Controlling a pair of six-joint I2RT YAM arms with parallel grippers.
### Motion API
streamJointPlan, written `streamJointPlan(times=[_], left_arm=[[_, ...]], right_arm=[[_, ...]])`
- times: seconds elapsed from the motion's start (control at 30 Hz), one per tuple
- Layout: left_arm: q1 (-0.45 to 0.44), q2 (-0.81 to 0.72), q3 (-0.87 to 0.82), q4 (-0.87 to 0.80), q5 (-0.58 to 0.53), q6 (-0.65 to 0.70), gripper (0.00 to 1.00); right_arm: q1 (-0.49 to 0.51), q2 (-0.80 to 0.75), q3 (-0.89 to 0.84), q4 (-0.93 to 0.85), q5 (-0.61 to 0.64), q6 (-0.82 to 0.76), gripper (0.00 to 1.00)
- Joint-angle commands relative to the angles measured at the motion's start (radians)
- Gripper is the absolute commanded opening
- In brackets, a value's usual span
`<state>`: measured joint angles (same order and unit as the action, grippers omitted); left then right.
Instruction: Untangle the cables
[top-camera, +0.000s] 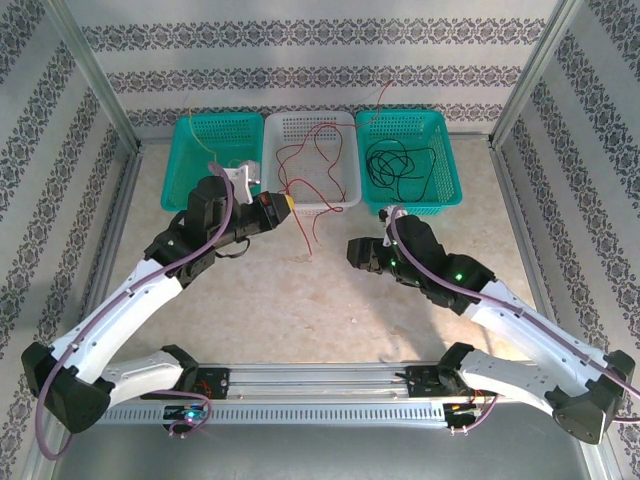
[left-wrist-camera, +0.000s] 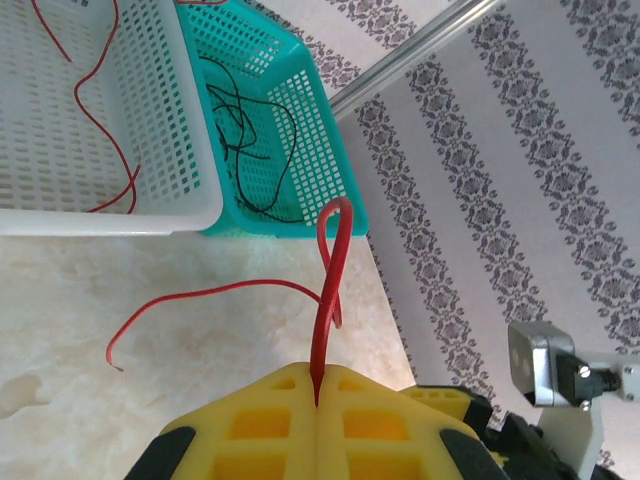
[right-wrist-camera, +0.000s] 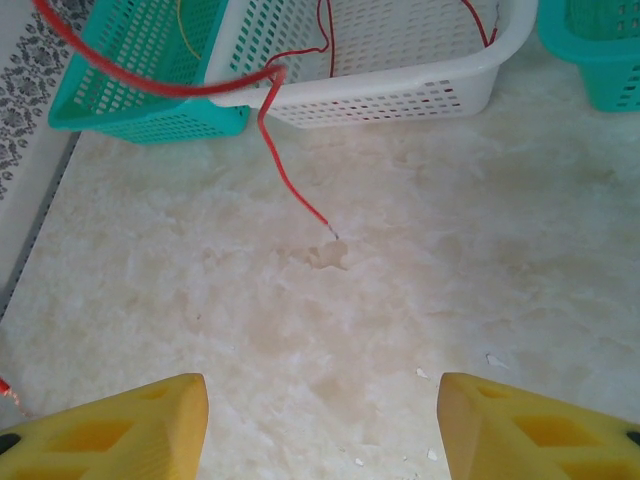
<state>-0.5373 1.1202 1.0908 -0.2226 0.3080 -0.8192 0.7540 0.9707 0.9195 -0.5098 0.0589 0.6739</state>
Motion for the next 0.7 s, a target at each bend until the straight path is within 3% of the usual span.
streamJointPlan(times=[0.0, 0.37, 0.67], left_arm=[[0.033, 0.035, 0.033, 0.121, 0.069, -0.062, 0.0], [0.049, 0.034, 0.068, 0.189, 0.134, -0.125, 0.0], [0.065, -0.022, 0.078, 0.154, 0.185, -0.108, 0.0]], right_arm=[[-0.012, 0.018, 0.05, 0.09, -0.07, -0.051, 0.64], [-0.101, 0.151, 0.072, 0.302, -0.196, 0.022, 0.67], [-0.078, 0.235, 0.271, 0.17, -0.158, -0.047, 0.68]])
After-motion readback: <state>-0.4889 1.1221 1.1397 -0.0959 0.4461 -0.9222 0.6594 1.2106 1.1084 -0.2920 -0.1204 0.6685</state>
